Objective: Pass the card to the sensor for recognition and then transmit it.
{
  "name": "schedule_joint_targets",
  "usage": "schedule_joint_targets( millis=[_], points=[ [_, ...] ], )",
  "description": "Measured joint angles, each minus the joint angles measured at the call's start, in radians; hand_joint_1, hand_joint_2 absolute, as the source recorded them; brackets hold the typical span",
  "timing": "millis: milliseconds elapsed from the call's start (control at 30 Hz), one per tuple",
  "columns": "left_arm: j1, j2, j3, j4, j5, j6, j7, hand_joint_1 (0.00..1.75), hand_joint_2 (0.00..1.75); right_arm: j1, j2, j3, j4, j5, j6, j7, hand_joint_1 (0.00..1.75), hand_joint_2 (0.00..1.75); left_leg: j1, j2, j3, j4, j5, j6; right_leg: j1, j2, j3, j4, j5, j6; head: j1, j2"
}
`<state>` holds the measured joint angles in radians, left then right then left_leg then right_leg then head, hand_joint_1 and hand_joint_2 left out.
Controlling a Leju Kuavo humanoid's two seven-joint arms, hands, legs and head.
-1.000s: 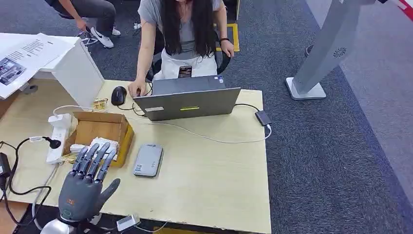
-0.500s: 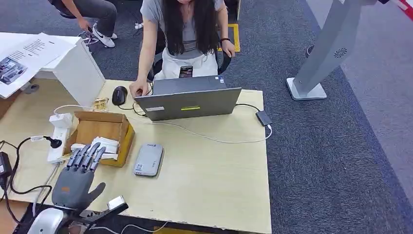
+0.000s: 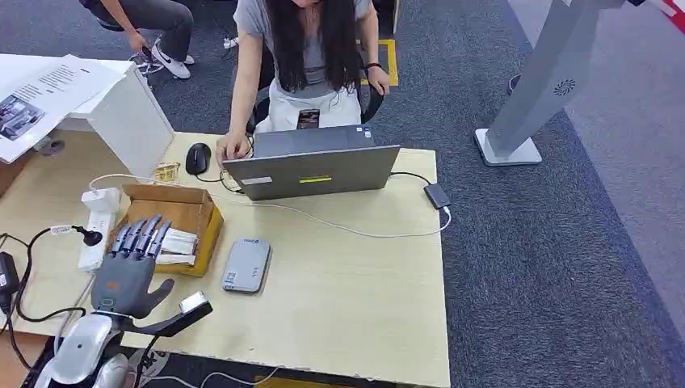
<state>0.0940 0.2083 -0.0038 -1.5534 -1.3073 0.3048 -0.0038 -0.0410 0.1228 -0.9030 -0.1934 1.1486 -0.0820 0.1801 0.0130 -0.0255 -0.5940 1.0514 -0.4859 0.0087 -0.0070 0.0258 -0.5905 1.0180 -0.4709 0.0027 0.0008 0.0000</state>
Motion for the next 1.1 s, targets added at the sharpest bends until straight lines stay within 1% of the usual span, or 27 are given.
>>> schedule_joint_targets(
  millis=[167, 533, 733, 1100],
  points=[
    [-0.027, 0.0, 0.0, 0.032, -0.001, 0.0, 0.0, 0.0, 1.75, 0.0, 0.0, 0.0, 0.0, 0.0, 0.0, -0.002, 0.0, 1.75, 0.0, 0.0, 0.0, 0.0, 0.0, 0.0, 0.0, 0.0, 0.0, 0.0, 0.0, 0.0, 0.0, 0.0],
    [-0.034, -0.006, 0.0, 0.057, -0.003, 0.0, 0.002, 0.0, 1.75, 0.0, 0.0, 0.0, 0.0, 0.0, 0.0, -0.002, 0.0, 1.75, 0.0, 0.0, 0.0, 0.0, 0.0, 0.0, 0.0, 0.0, -0.001, 0.0, 0.0, 0.0, 0.0, 0.0],
    [-0.037, -0.014, 0.0, 0.057, -0.011, -0.031, 0.032, 0.0, 1.75, 0.0, 0.0, 0.0, 0.0, 0.003, 0.0, 0.002, 0.0, 1.75, 0.0, 0.0, 0.0, 0.0, 0.0, 0.0, 0.0, 0.0, 0.0, 0.0, 0.0, 0.0, 0.0, 0.0],
    [-0.013, -0.013, 0.009, 0.056, -0.006, -0.05, 0.056, 0.0, 1.75, 0.0, 0.0, 0.0, 0.0, 0.007, 0.003, 0.0, 0.0, 1.75, 0.0, 0.0, 0.0, 0.0, 0.0, 0.0, 0.0, 0.0, 0.0, 0.0, 0.0, 0.0, 0.0, 0.0]
  ],
)
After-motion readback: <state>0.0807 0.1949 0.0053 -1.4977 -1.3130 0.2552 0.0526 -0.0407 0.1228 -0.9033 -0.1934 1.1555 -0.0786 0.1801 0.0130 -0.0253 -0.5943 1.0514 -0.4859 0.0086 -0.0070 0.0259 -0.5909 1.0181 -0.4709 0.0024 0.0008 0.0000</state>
